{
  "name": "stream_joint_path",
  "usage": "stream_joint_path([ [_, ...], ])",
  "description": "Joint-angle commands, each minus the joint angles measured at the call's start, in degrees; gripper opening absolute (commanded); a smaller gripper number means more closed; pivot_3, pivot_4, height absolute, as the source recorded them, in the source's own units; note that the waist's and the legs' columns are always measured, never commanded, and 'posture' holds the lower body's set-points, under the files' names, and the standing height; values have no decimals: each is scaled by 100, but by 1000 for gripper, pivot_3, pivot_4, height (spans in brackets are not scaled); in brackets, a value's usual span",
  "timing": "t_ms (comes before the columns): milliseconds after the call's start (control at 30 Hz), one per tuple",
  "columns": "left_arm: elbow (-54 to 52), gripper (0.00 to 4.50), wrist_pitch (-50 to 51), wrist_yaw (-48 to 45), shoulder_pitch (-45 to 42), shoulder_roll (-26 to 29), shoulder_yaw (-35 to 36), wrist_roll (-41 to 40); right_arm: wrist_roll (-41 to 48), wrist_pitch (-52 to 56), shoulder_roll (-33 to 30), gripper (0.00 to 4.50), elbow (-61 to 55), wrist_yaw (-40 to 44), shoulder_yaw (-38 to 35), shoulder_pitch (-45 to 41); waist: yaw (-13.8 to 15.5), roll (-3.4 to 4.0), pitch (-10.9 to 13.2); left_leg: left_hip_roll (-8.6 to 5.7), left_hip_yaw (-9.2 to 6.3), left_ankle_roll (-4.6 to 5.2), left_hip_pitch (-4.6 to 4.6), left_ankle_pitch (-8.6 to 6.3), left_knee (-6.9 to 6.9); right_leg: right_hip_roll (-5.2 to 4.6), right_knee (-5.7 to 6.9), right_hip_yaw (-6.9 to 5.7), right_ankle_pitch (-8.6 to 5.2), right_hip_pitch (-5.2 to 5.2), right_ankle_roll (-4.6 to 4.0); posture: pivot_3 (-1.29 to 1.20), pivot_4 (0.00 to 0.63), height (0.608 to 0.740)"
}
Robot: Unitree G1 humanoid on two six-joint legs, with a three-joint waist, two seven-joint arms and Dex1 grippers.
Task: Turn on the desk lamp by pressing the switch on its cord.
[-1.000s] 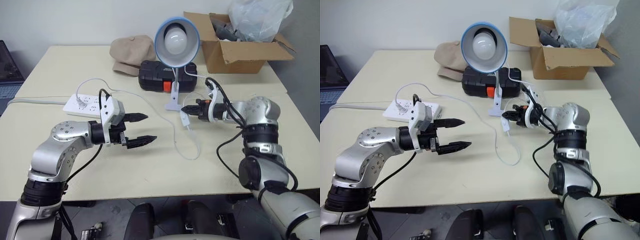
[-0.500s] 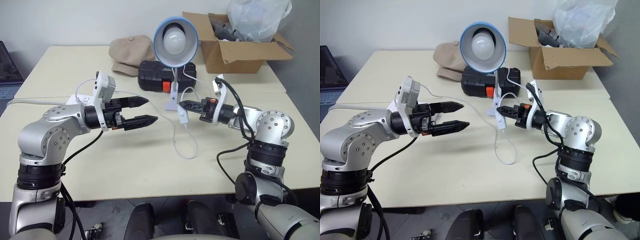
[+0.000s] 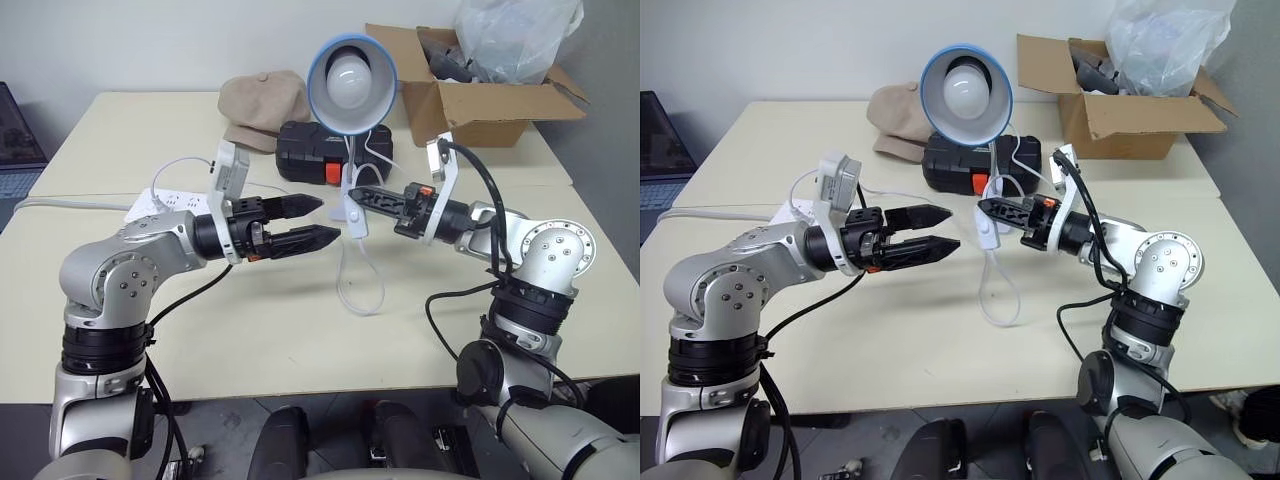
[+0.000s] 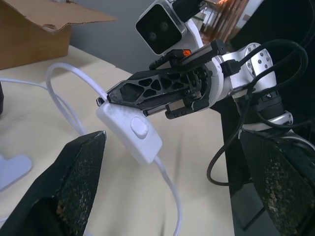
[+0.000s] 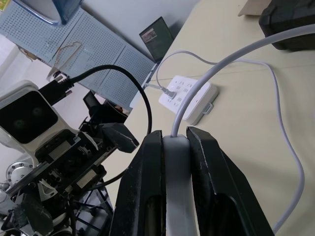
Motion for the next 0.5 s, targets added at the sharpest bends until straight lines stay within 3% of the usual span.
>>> stream_joint_path([
  [33, -111, 4500, 200, 124, -56, -73, 246, -427, 273, 37, -4, 337, -254, -52, -62, -139, 0, 0, 0, 0, 0, 0, 0, 0, 0, 0, 0, 0, 0, 0, 0, 0, 150, 740],
  [500, -32, 4500, 383, 124, 183, -186, 189, -717, 1108, -103, -624, 337, -541, 536, 190, 20, 1, 0, 0, -1, 0, 0, 0, 0, 0, 0, -2, 0, -1, 0, 3, 0, 150, 740],
])
